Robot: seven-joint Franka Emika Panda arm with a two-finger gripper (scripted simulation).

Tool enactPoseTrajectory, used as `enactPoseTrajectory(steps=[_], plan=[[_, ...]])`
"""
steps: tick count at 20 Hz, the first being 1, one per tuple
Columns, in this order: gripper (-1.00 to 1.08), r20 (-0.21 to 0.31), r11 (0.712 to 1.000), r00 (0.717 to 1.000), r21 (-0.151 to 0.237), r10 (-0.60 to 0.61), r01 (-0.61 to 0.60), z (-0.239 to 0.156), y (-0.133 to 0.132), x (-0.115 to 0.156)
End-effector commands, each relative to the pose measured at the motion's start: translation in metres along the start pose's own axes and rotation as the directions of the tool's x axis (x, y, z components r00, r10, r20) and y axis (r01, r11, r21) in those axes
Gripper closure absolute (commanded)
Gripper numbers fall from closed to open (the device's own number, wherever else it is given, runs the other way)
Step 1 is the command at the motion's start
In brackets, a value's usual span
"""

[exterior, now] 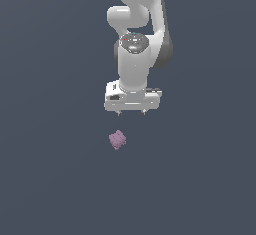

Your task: Pick up the object and move it to a goal position.

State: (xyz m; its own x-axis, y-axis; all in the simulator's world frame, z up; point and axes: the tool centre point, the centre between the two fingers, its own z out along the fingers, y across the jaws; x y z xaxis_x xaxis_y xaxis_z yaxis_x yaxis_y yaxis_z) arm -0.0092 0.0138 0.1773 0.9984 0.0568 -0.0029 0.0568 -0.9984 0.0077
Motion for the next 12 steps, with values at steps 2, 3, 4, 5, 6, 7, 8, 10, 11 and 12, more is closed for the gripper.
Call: enactPoseTrajectory(steps=[2,3,4,5,6,7,8,10,11,12], plan=[[-0.92,0.0,1.0,1.0,-0.002,-0.003,0.003,-0.0004,-0.0002,-0.0002],[-0.92,0.0,1.0,1.0,-0.001,-0.004,0.004,-0.0001,0.0002,0.0],[-0.92,0.0,1.0,1.0,-0.001,-0.007,0.007,0.0004,0.0005,0.0003],[-0.92,0.0,1.0,1.0,-0.001,-0.011,0.011,0.0009,0.0009,0.0008],[-0.92,0.0,1.0,1.0,-0.001,-0.016,0.016,0.0016,0.0015,0.0013],[-0.92,0.0,1.0,1.0,-0.002,-0.023,0.023,0.0023,0.0021,0.002],[-0.92,0.001,1.0,1.0,-0.002,-0.031,0.031,0.0033,0.0028,0.0027],[-0.92,0.001,0.999,0.999,-0.002,-0.05,0.05,0.0058,0.0048,0.0047],[-0.92,0.001,0.998,0.998,-0.003,-0.061,0.061,0.0073,0.0059,0.0058],[-0.92,0.001,0.997,0.997,-0.003,-0.074,0.074,0.0089,0.0072,0.0071]])
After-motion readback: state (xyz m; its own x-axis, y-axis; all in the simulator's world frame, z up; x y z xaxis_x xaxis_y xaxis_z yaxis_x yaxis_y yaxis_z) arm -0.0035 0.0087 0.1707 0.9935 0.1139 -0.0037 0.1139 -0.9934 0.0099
